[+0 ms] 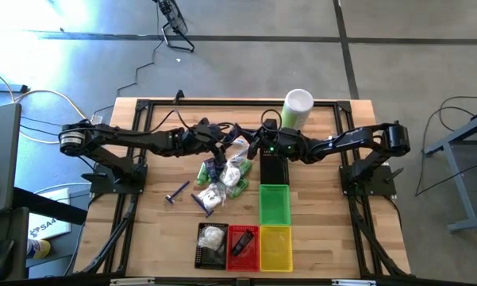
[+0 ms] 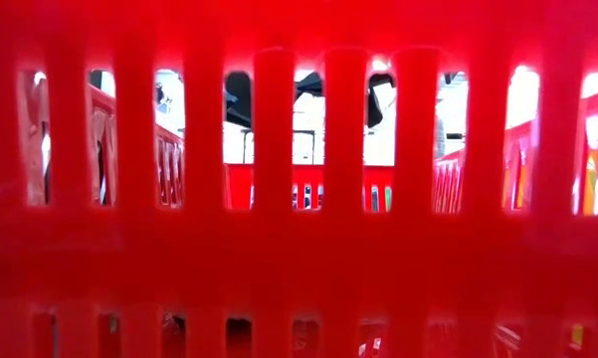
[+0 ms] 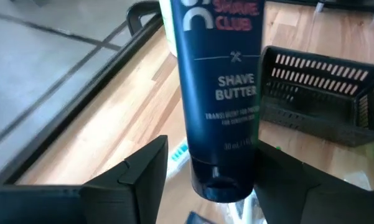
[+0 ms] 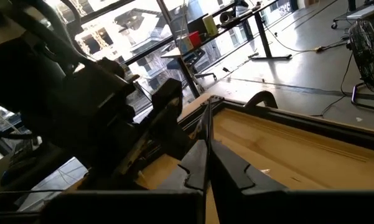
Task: Pick & Place Travel size toiletries
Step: Put the blue shave cream into the red bin
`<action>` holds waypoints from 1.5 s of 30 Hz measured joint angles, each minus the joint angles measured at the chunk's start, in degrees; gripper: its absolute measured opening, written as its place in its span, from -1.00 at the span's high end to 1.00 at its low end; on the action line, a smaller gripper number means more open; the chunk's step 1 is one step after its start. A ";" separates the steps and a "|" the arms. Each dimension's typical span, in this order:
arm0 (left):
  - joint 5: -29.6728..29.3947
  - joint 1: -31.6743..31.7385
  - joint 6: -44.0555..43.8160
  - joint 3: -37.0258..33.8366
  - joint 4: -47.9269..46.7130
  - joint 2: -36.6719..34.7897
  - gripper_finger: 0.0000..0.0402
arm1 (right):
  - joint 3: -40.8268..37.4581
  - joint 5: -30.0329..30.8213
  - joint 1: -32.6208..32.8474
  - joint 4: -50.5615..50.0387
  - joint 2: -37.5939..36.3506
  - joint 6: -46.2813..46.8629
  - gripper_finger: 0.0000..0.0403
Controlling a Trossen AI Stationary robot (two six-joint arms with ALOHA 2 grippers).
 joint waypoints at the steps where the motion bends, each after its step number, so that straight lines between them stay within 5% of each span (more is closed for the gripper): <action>1: -0.01 0.00 0.75 0.01 -0.96 -0.88 -0.02 | 0.03 0.01 0.00 0.02 0.00 -0.45 0.98; 15: -0.09 0.00 -3.47 0.01 -16.12 -11.38 -0.02 | 0.01 -1.65 0.44 -0.35 -1.09 -1.48 0.98; 24: -0.07 0.00 -5.75 0.01 -22.53 -12.97 -0.02 | 0.01 -11.97 4.37 -1.85 -1.68 0.44 0.98; 37: -0.04 0.00 -5.58 0.01 -26.20 -12.95 -0.02 | -0.03 -17.71 16.14 -7.91 -1.68 7.49 0.98; 45: -0.02 0.00 -5.73 0.01 -27.63 -12.95 -0.02 | -0.03 -15.02 26.52 -8.91 -1.66 8.93 0.98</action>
